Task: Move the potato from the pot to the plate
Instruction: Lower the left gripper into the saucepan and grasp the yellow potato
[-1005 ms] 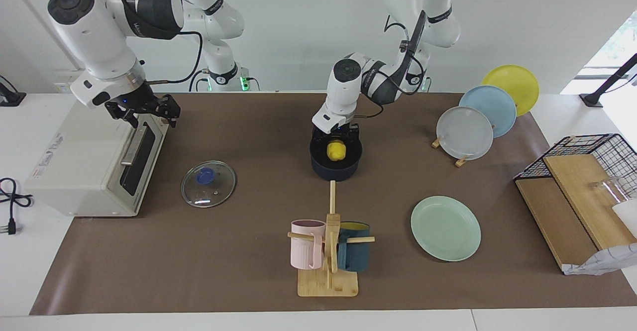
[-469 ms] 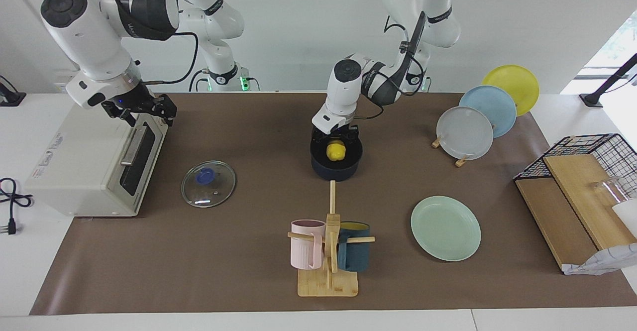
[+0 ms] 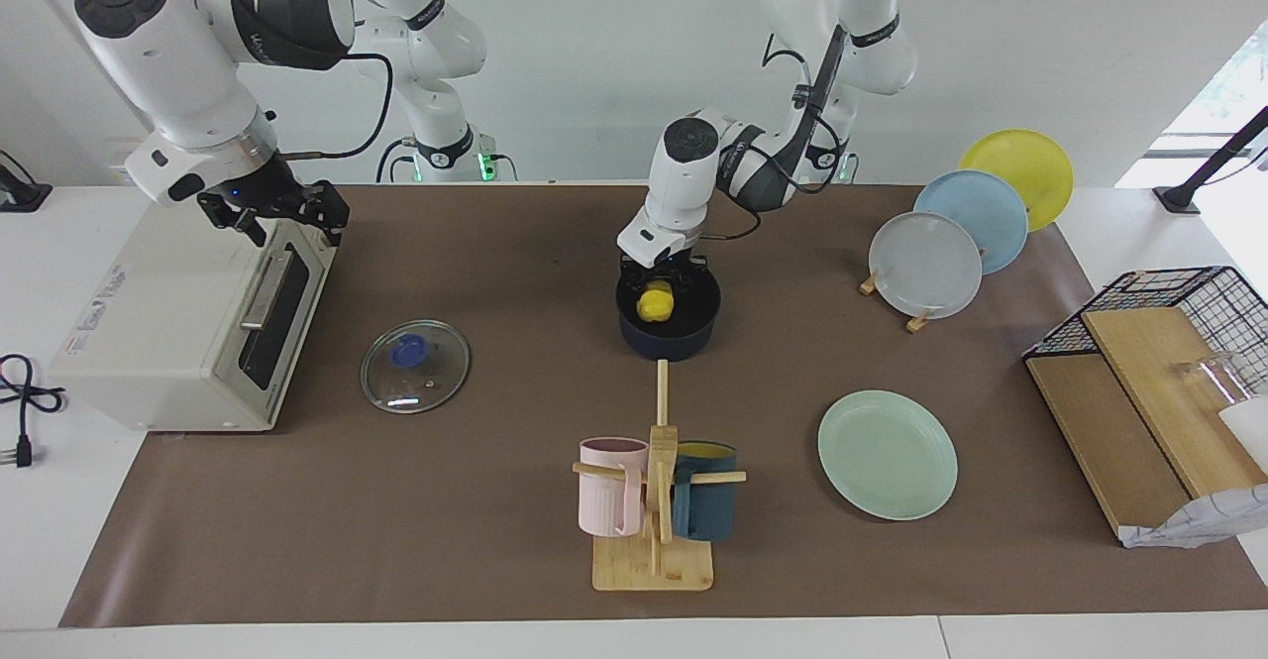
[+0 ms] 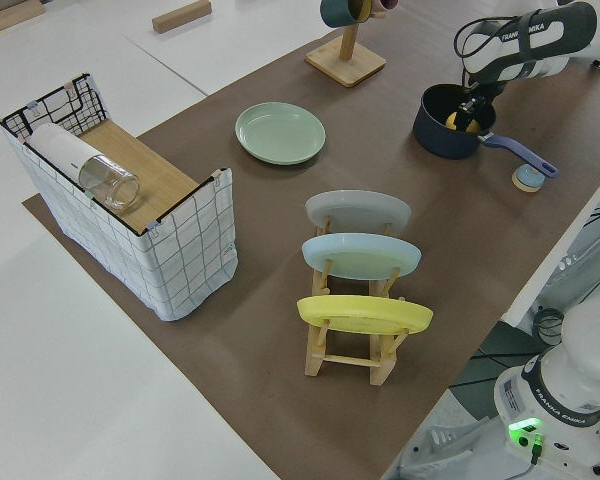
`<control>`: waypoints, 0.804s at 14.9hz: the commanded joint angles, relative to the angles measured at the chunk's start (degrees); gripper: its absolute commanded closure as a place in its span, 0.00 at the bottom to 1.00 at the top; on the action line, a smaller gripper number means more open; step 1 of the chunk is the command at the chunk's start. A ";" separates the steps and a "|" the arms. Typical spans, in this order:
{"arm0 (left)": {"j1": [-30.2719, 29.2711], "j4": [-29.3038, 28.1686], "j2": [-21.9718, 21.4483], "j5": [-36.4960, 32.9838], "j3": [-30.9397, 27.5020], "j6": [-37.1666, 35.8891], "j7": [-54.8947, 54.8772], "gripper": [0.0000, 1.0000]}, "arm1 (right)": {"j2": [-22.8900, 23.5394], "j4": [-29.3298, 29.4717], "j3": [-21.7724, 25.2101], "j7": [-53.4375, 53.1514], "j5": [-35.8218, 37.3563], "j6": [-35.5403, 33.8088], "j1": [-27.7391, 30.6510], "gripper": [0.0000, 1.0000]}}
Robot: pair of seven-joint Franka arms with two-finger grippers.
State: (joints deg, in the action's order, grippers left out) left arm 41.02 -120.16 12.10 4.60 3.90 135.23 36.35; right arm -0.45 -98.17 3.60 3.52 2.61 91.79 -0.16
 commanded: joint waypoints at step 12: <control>-7.17 15.98 -2.70 2.16 -1.00 -24.82 -0.58 1.00 | -1.48 -0.71 -0.17 -1.15 -0.41 0.05 0.59 0.00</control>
State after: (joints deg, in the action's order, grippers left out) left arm 35.97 -108.31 10.03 4.77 2.70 115.76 36.18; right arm -1.05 -98.19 3.66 3.48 2.61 91.75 -0.10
